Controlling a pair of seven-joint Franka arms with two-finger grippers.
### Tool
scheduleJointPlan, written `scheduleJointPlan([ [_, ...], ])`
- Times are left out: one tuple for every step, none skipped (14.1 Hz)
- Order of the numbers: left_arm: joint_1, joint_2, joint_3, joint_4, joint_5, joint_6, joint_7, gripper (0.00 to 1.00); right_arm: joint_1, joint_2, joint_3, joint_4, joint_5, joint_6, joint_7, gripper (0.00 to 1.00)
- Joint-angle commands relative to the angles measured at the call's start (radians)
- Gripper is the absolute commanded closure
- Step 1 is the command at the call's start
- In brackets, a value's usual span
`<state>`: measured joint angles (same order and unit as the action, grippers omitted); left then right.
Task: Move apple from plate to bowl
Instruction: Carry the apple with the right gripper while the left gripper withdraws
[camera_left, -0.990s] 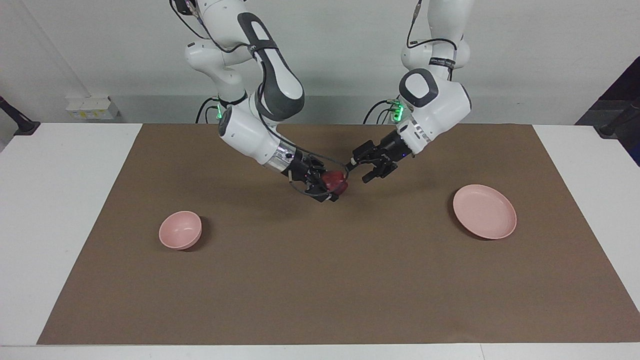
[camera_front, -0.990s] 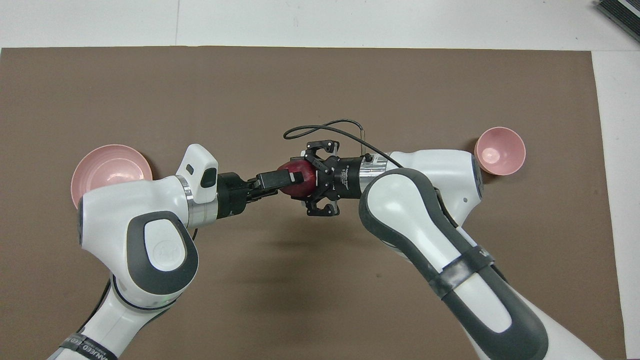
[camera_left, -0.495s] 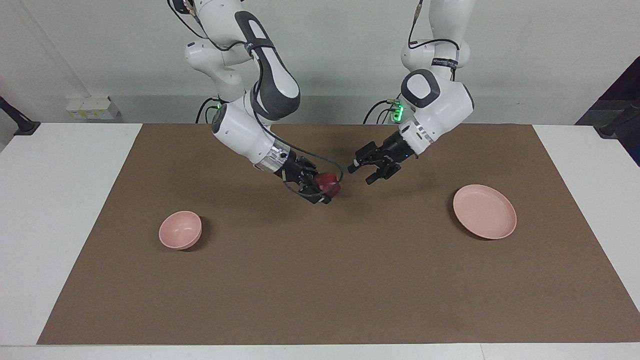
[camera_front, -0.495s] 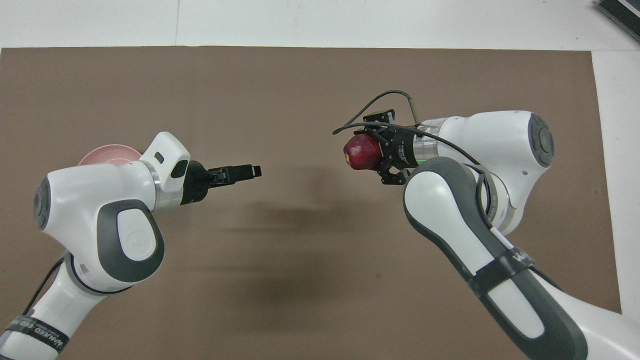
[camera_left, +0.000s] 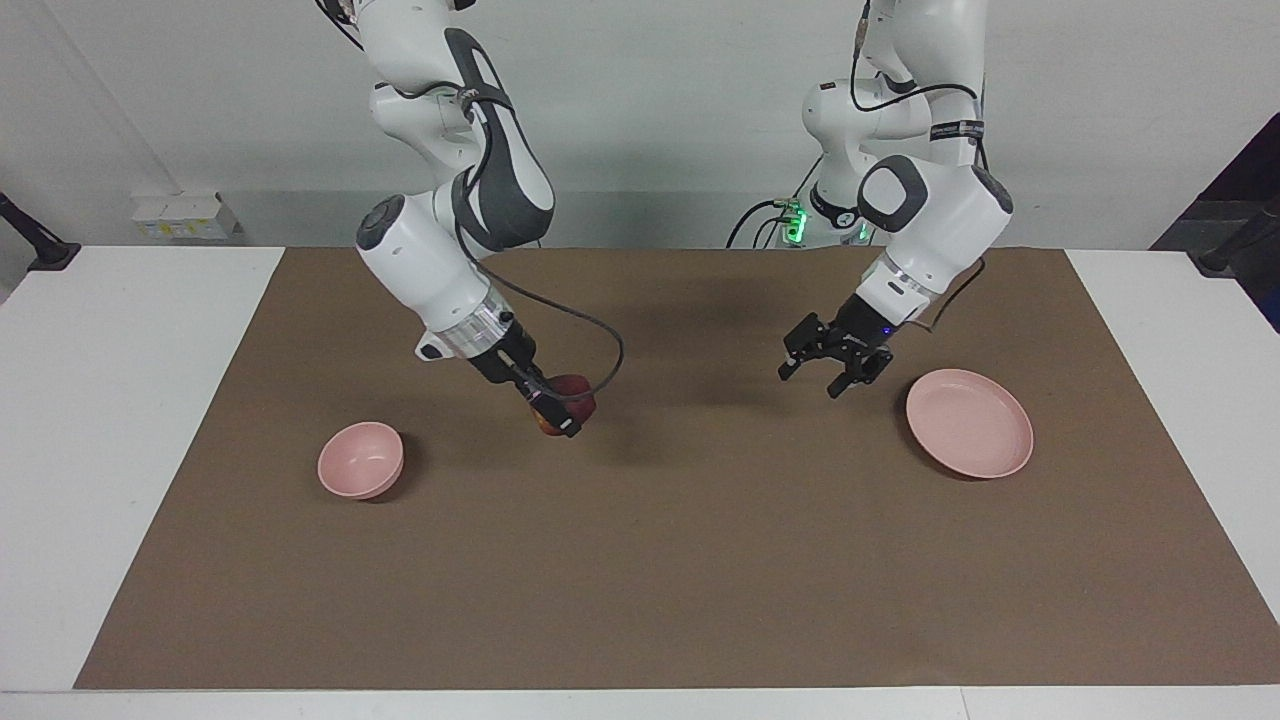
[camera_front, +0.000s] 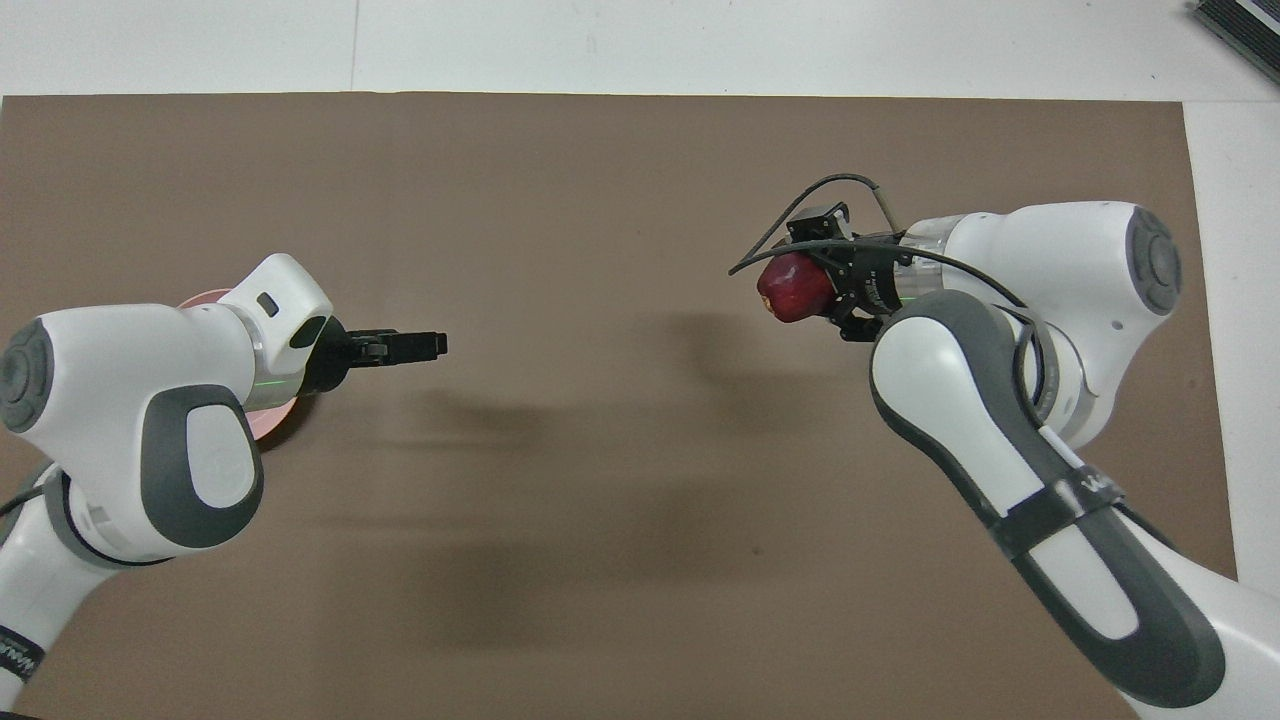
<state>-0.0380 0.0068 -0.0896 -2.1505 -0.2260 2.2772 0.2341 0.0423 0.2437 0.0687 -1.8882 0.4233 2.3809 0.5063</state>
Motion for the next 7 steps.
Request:
scheduleJointPlan([
  [-0.002,0.022,0.037,0.096,0.14,-0.086,-0.004,0.0,-0.068,0.008,0.014,0.012,-0.117,0.009,-0.174,1.0],
  [-0.003,0.015,0.054,0.135,0.154,-0.132,-0.004,0.0,-0.084,0.014,0.014,0.014,-0.182,0.018,-0.219,1.0],
  [-0.005,0.015,0.065,0.191,0.186,-0.195,-0.003,0.0,-0.105,0.016,0.013,0.014,-0.242,0.021,-0.239,1.0],
  [-0.006,0.013,0.073,0.262,0.227,-0.275,-0.004,0.0,-0.123,0.016,0.013,0.014,-0.312,0.023,-0.244,1.0],
  [-0.006,0.015,0.074,0.335,0.243,-0.354,-0.003,0.0,-0.133,0.019,0.014,0.011,-0.378,0.05,-0.246,1.0],
  [-0.005,0.018,0.074,0.41,0.241,-0.437,-0.004,0.0,-0.14,0.019,0.013,-0.005,-0.432,0.101,-0.247,1.0],
  [-0.006,0.022,0.077,0.475,0.243,-0.511,-0.004,0.0,-0.15,0.019,0.013,-0.012,-0.475,0.127,-0.247,1.0],
])
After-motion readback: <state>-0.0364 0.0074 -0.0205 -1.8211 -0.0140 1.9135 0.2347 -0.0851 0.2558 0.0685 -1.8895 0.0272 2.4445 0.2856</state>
